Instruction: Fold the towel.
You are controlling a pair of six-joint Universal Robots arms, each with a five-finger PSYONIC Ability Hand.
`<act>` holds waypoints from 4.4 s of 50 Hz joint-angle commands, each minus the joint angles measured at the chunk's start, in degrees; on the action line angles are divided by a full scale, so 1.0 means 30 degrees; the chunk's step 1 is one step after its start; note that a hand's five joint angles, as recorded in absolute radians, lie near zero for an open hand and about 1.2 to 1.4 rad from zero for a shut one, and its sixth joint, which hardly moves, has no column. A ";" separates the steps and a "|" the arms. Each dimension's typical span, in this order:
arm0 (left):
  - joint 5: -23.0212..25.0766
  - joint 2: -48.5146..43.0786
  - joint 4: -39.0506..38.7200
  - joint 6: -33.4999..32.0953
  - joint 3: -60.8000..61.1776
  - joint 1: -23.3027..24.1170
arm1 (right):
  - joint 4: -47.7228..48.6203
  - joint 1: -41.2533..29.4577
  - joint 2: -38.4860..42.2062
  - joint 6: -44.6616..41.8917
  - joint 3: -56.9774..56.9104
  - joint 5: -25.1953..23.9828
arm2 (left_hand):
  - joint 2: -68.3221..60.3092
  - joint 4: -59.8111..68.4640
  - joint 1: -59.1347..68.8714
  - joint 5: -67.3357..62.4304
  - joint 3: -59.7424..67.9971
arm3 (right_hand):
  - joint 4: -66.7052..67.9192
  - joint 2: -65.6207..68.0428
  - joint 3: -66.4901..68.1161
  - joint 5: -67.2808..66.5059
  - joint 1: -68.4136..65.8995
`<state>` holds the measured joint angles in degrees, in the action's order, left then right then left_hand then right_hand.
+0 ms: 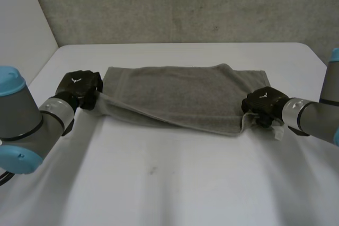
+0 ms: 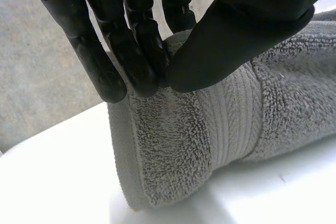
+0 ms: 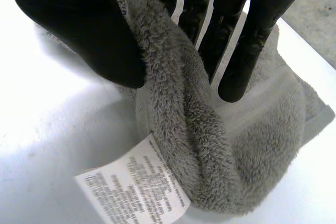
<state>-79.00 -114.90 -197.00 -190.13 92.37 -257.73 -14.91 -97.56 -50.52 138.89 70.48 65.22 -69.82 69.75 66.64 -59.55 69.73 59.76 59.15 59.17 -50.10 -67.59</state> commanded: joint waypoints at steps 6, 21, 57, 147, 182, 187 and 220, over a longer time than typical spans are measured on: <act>-0.0035 0.1270 -0.0281 -0.0168 0.1143 0.0187 | 0.1660 0.0615 -0.2202 0.0785 0.3576 -0.0059 | -0.3395 0.3416 0.4452 -0.3483 0.3424 | -0.7140 -0.6935 -0.6941 0.7253 0.9749; -0.0065 0.1768 -0.1452 -0.0168 0.2373 0.0422 | 0.6315 0.0527 -0.4250 0.5437 0.7528 0.0731 | -0.3395 0.3416 0.4452 -0.3483 0.3424 | -0.6857 -0.6653 -0.6659 0.6971 0.9467; -0.0065 0.1797 -0.1511 -0.0139 0.2666 0.0276 | 1.2001 -0.1378 -0.3577 0.4624 0.9054 0.5709 | -0.3395 0.3416 0.4452 -0.3483 0.3424 | -0.9281 -0.9076 -0.9082 0.9394 1.1890; -0.0270 -0.2480 0.2825 -0.0109 -2.0801 0.0832 | 0.3653 -0.0821 -0.0913 0.4564 -1.8924 0.5185 | -0.3395 0.3416 0.4452 -0.3483 0.3424 | 0.6746 0.6950 0.6944 -0.6632 -0.4136; 0.0023 -0.4238 0.0481 -0.3478 -0.3779 -0.0721 | 0.0196 -0.0733 -0.0122 0.0843 -0.2371 0.3778 | -0.3395 0.3416 0.4452 -0.3483 0.3424 | 0.6746 0.6950 0.6944 -0.6632 -0.4136; 0.0111 0.0380 0.2087 -0.4911 0.0603 -0.1891 | -0.2050 0.1136 -0.5031 -0.0935 0.1837 0.3487 | -0.3395 0.3416 0.4452 -0.3483 0.3424 | 0.6746 0.6950 0.6944 -0.6632 -0.4136; 0.3773 -0.1103 0.6897 -0.7199 -0.3632 -0.0574 | -0.2910 0.1406 -0.2143 -0.2555 -0.0847 0.2724 | -0.3395 0.3416 0.4452 -0.3483 0.3424 | 0.6746 0.6950 0.6944 -0.6632 -0.4136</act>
<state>-66.18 -106.79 -175.43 -212.30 92.71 -263.35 -27.71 -89.62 -65.62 128.00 74.68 68.74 -69.82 69.76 66.64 -59.56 69.75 69.73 69.56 69.63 -59.40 -79.79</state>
